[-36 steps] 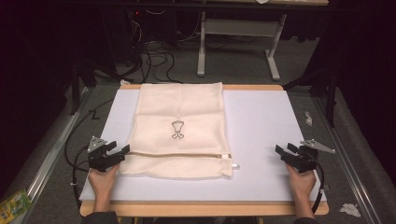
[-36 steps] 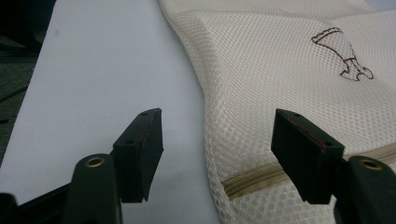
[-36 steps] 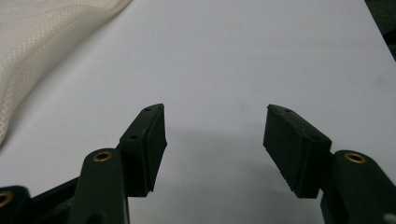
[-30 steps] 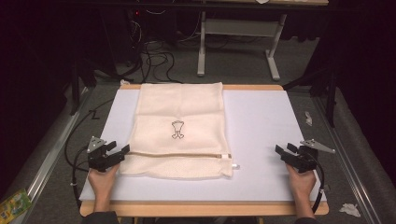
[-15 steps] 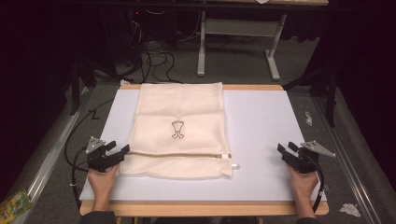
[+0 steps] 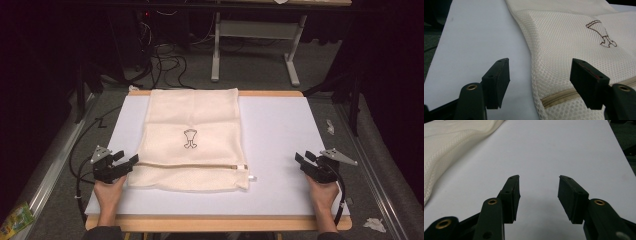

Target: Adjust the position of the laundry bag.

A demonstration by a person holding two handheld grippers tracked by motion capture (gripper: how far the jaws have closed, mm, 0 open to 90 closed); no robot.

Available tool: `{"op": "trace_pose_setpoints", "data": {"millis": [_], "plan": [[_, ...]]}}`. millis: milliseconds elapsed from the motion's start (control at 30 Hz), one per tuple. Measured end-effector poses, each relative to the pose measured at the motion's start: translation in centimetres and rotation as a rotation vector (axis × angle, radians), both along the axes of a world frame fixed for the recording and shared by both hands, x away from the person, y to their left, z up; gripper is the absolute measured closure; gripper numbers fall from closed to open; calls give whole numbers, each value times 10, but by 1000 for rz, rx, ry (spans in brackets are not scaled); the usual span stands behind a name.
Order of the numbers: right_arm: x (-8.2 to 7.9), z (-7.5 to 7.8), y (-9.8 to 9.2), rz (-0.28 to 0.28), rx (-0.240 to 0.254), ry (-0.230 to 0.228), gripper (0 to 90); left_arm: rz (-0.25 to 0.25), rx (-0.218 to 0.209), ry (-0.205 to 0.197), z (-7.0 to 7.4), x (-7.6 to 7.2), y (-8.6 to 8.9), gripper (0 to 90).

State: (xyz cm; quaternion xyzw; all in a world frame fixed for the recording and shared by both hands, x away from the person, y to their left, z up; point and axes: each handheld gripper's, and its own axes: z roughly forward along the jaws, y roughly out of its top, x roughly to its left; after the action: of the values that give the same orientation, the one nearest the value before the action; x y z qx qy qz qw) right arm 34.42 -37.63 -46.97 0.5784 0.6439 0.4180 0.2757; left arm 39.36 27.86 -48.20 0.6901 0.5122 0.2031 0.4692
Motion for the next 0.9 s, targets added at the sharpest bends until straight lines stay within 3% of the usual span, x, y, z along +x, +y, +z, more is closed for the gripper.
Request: {"op": "trace_pose_setpoints", "data": {"millis": [400,467,667,900], "plan": [[7,4,16,76,32,61,564,-29,16,24,6,0,-6,310],[7,6,22,93,12,60,574,-37,18,38,8,0,-7,322],[8,12,39,148,29,70,573,-47,61,79,19,0,-12,332],[17,16,63,235,62,110,598,-59,61,127,23,3,-18,335]]}}
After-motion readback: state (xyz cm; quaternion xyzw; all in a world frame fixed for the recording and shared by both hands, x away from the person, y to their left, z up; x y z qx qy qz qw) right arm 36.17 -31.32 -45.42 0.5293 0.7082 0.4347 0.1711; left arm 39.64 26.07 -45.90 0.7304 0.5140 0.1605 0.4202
